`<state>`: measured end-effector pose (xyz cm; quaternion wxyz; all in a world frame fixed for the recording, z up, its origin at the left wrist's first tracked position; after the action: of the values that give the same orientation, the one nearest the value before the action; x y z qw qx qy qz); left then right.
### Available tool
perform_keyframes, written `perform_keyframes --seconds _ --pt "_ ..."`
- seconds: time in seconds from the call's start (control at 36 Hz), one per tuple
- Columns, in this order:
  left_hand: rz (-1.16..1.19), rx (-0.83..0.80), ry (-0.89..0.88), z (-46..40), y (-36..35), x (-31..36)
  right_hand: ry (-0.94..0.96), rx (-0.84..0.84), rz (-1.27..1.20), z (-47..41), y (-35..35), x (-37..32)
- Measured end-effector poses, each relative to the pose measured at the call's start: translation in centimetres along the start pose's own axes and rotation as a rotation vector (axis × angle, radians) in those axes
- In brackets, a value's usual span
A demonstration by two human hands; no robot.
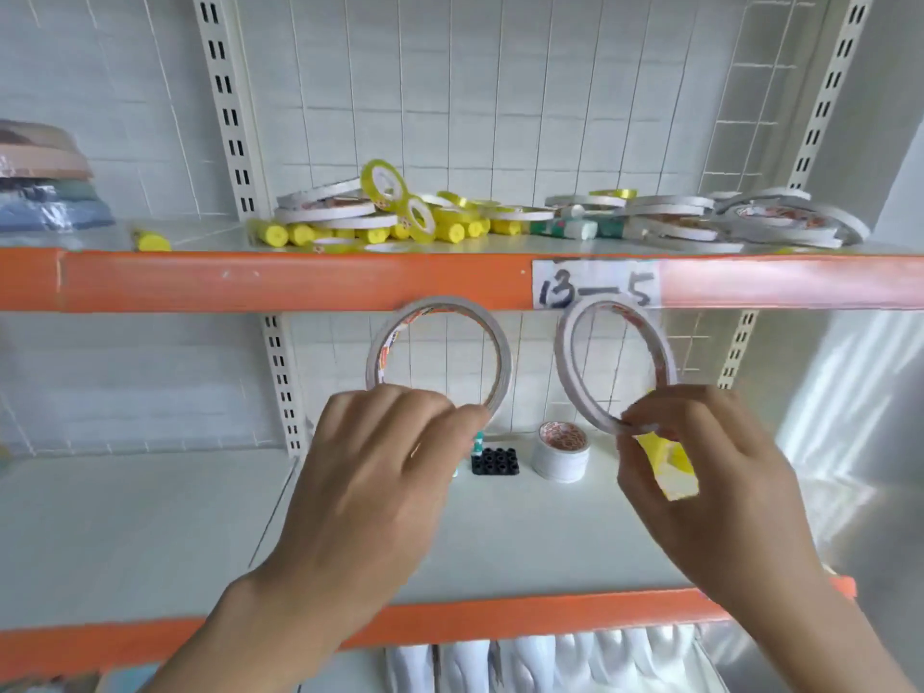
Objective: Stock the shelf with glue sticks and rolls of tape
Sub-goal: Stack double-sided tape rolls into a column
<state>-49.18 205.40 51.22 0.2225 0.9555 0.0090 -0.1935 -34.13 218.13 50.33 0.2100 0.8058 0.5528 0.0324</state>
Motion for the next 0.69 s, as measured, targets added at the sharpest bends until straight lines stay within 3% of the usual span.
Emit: perform_keyframes --seconds 0.25,0.5,0.69 --pt "0.111 -0.168 0.104 4.8 -7.9 2.7 -0.115 -0.177 0.059 7.0 -3.6 6.4" --pt "0.405 -0.351 0.376 11.9 -18.4 1.7 -0.237 -0.386 0.096 11.9 -10.1 11.7" --pt "0.521 -0.472 0.385 14.3 -23.9 3.2 -0.357 -0.542 0.172 15.3 -14.4 13.5"
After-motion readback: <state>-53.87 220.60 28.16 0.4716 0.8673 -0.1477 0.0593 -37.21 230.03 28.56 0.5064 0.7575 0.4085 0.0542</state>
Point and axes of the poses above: each hand's wrist, its own z-axis away from the middle knuckle, its own y-axis out of the back of the hand, x = y × z, the point moved 8 cm from there along -z, towards the middle knuckle, and after that the axes turned 9 degrees about -y, right-handed, at the moved point
